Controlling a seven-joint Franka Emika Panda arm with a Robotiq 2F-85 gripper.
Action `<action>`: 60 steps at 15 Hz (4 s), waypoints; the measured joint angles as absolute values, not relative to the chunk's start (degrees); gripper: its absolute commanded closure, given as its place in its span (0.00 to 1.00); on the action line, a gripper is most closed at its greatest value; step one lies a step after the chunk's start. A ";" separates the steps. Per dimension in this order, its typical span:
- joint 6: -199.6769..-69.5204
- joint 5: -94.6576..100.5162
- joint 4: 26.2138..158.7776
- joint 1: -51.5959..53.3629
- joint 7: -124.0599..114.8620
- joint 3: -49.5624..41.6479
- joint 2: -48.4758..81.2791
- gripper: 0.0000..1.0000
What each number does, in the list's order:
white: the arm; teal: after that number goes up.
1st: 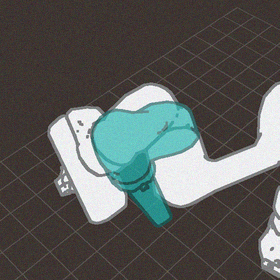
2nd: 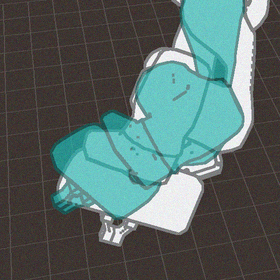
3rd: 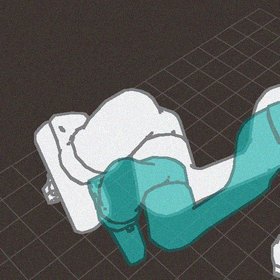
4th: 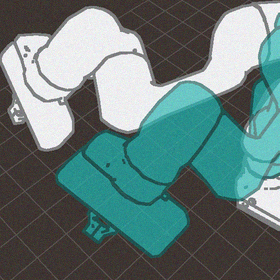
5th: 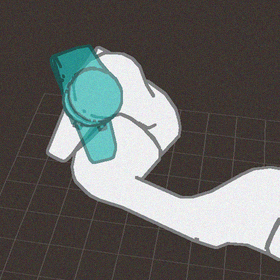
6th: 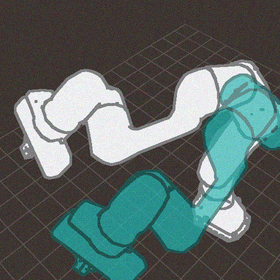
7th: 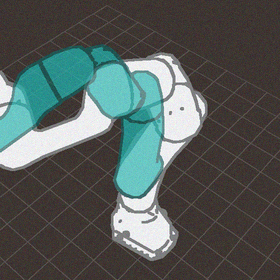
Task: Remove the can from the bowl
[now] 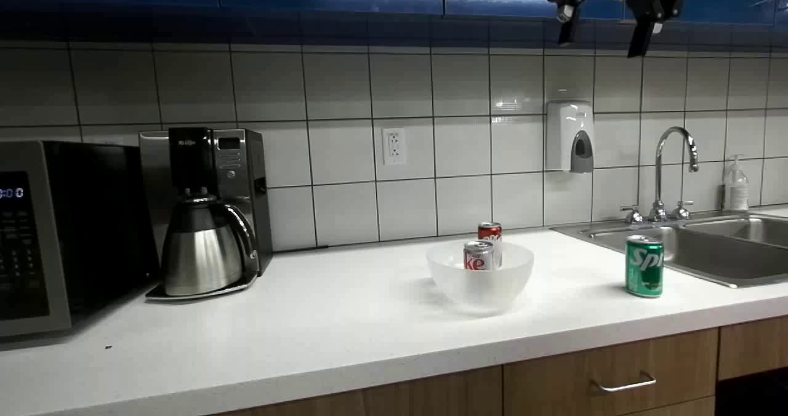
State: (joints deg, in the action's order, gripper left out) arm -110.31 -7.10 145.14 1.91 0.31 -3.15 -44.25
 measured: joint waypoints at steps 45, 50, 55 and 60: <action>-139.78 5.28 142.12 1.66 -13.02 4.68 -3.83 0.00; -139.81 6.65 136.29 2.17 -16.89 4.67 2.67 0.00; -139.82 8.00 131.44 3.77 -20.35 4.53 8.04 0.00; -139.82 9.77 127.87 6.01 -23.11 3.56 12.52 0.00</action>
State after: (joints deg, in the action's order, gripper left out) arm -139.82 9.77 127.87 6.01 -23.11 3.56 12.52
